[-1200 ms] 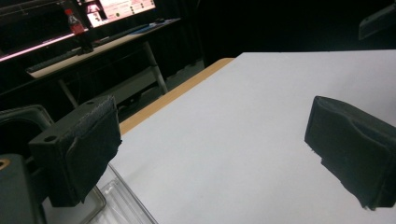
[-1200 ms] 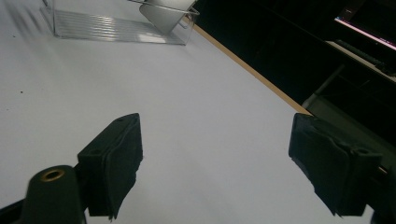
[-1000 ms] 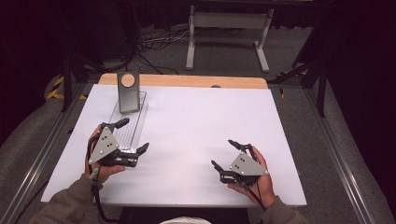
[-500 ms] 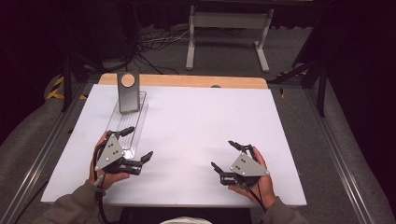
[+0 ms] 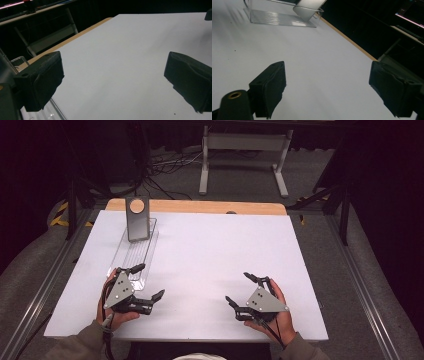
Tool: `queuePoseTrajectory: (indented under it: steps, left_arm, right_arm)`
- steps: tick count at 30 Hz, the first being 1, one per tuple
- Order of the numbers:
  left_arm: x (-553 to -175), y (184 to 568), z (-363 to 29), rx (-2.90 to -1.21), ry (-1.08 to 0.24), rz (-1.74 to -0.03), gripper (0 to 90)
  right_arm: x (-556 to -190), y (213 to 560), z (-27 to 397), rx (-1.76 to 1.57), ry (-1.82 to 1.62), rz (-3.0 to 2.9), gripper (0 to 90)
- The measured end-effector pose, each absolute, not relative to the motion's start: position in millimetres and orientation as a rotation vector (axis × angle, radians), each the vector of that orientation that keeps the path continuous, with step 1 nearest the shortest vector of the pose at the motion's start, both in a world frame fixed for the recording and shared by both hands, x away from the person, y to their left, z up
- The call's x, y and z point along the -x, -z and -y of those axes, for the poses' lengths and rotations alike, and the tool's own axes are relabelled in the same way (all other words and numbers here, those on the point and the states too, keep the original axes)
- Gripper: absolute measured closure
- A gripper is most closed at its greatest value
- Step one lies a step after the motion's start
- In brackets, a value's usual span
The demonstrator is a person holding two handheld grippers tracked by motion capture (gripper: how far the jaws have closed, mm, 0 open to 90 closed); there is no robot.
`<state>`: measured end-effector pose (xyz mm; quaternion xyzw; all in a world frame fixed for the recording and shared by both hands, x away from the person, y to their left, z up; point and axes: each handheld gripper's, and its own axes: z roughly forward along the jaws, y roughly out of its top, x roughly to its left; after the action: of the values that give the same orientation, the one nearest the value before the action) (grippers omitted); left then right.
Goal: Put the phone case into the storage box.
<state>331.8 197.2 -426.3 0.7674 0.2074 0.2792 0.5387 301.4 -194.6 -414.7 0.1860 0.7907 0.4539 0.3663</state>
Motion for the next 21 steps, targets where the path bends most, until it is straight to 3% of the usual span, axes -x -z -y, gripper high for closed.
queuePoseTrajectory:
  steps: [21]
  left_arm:
    - [-335.0,426.1,-201.2,-1.829,-0.661,-0.484,3.6]
  right_arm:
    - [-301.1,412.6,195.9,-0.474,-1.156,-2.017,15.5]
